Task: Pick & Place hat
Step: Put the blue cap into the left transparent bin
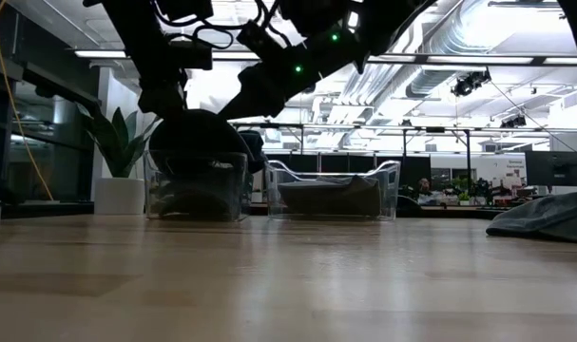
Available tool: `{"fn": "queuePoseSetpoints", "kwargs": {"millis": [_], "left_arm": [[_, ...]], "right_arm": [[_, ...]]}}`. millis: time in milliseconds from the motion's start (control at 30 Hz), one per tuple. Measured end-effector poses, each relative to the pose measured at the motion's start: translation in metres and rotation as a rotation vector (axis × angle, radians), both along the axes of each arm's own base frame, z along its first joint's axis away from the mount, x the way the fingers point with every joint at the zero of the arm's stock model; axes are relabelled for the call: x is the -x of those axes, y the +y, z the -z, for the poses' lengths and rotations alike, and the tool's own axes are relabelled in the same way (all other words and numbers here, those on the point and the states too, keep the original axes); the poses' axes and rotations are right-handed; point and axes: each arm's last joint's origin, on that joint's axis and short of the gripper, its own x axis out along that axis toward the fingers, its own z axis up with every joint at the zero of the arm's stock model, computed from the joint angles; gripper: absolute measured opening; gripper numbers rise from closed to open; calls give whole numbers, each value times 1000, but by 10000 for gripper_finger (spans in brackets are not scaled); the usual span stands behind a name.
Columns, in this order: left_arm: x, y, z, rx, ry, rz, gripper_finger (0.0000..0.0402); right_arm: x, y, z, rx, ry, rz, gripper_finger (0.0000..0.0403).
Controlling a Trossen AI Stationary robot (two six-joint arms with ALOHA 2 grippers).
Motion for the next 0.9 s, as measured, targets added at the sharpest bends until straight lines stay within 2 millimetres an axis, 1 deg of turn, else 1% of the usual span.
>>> {"fn": "queuePoseSetpoints", "kwargs": {"millis": [67,133,267,367,800,900], "left_arm": [[0,0,0,0,0,0,217],[0,0,0,0,0,0,217],[0,0,0,0,0,0,217],[0,0,0,0,0,-1,217],[0,0,0,-1,-1,-2,218],[0,0,0,-1,0,-2,218]], "right_arm": [[0,0,0,7,0,10,6],[-1,-1,-2,19,-20,36,11],[0,-7,-3,6,-28,21,2],[0,-13,-3,-6,-32,40,3],[4,-36,-2,-68,-43,5,1],[3,-43,3,-90,-47,8,1]]}}
